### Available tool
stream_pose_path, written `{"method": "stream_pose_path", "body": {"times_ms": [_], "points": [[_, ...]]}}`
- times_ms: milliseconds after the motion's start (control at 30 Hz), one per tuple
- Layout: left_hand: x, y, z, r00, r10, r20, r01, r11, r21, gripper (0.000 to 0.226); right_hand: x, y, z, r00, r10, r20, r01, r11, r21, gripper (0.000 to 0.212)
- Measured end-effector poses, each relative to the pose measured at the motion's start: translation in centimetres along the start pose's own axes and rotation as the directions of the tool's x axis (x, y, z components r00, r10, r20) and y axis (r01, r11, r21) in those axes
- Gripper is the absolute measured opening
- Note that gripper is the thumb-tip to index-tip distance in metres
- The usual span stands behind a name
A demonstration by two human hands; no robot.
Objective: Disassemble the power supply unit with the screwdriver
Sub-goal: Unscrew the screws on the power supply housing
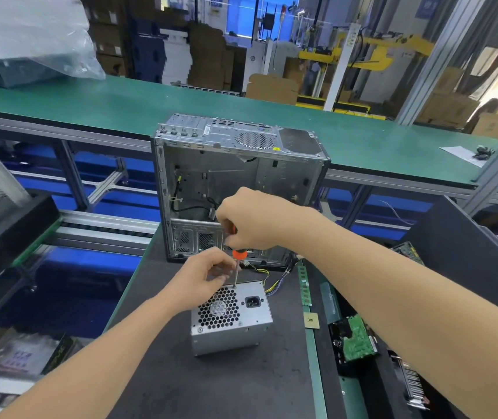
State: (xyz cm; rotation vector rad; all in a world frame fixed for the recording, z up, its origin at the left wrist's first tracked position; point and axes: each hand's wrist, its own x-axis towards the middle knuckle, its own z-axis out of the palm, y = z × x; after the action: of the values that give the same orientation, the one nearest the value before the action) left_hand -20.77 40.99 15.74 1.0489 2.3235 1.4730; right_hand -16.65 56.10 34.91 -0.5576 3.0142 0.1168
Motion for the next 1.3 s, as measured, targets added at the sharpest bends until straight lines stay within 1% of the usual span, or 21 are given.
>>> {"method": "stream_pose_path", "body": {"times_ms": [33, 100, 133, 233, 433, 533, 667, 800, 867, 933, 1000, 1100, 1300], "points": [[0.0, 0.1, -0.2, 1.0, 0.001, 0.015, -0.002, 0.999, 0.052, 0.039, -0.3, 0.0, -0.4, 0.998, -0.044, 0.04, 0.043, 0.999, 0.021, 0.007], [-0.1, 0.3, -0.3, 0.999, 0.009, 0.041, -0.015, 0.989, 0.147, 0.035, -0.6, 0.1, -1.0, 0.99, -0.095, 0.109, 0.089, 0.994, 0.061, 0.014], [-0.2, 0.3, -0.3, 0.999, 0.012, 0.05, -0.02, 0.986, 0.167, 0.031, -0.7, 0.1, -1.1, 0.987, -0.102, 0.126, 0.093, 0.993, 0.073, 0.016], [-0.3, 0.3, 0.1, 0.999, 0.006, 0.05, -0.014, 0.987, 0.158, 0.019, -1.0, 0.2, -1.2, 0.988, -0.105, 0.111, 0.095, 0.991, 0.093, 0.016], [-0.3, 0.2, 0.3, 0.998, 0.009, 0.059, -0.02, 0.982, 0.189, 0.018, -1.6, 0.7, -2.1, 0.994, -0.077, 0.074, 0.068, 0.991, 0.119, 0.015], [-0.1, 0.2, 0.5, 0.998, 0.017, 0.057, -0.028, 0.979, 0.2, 0.012, -1.8, 1.0, -2.5, 0.996, -0.067, 0.06, 0.06, 0.991, 0.118, 0.015], [0.4, 0.3, 0.4, 0.995, 0.02, 0.093, -0.046, 0.959, 0.28, 0.002, -1.7, 1.0, -2.5, 0.996, -0.063, 0.058, 0.056, 0.991, 0.12, 0.014], [0.6, 0.3, 0.4, 0.987, -0.018, 0.158, -0.039, 0.936, 0.351, 0.005, -1.6, 0.9, -2.0, 0.996, -0.068, 0.056, 0.061, 0.99, 0.128, 0.013], [0.6, 0.2, 0.5, 0.986, -0.031, 0.165, -0.032, 0.931, 0.363, 0.005, -1.6, 0.8, -1.7, 0.996, -0.069, 0.056, 0.061, 0.99, 0.129, 0.012], [0.4, 0.0, 0.5, 0.988, -0.04, 0.148, -0.009, 0.948, 0.317, 0.002, -1.5, 0.9, -1.5, 0.996, -0.066, 0.057, 0.058, 0.989, 0.136, 0.012], [0.3, -0.1, 0.4, 0.991, -0.054, 0.124, 0.019, 0.962, 0.274, 0.014, -1.5, 0.9, -1.5, 0.996, -0.063, 0.064, 0.054, 0.988, 0.144, 0.012], [0.3, -0.1, 0.4, 0.993, -0.053, 0.105, 0.022, 0.959, 0.281, 0.026, -1.3, 0.8, -1.6, 0.996, -0.062, 0.07, 0.051, 0.986, 0.156, 0.013], [0.3, -0.3, 0.5, 0.992, -0.079, 0.097, 0.054, 0.97, 0.236, 0.027, -1.0, 0.7, -1.4, 0.995, -0.066, 0.081, 0.053, 0.986, 0.157, 0.014]]}}
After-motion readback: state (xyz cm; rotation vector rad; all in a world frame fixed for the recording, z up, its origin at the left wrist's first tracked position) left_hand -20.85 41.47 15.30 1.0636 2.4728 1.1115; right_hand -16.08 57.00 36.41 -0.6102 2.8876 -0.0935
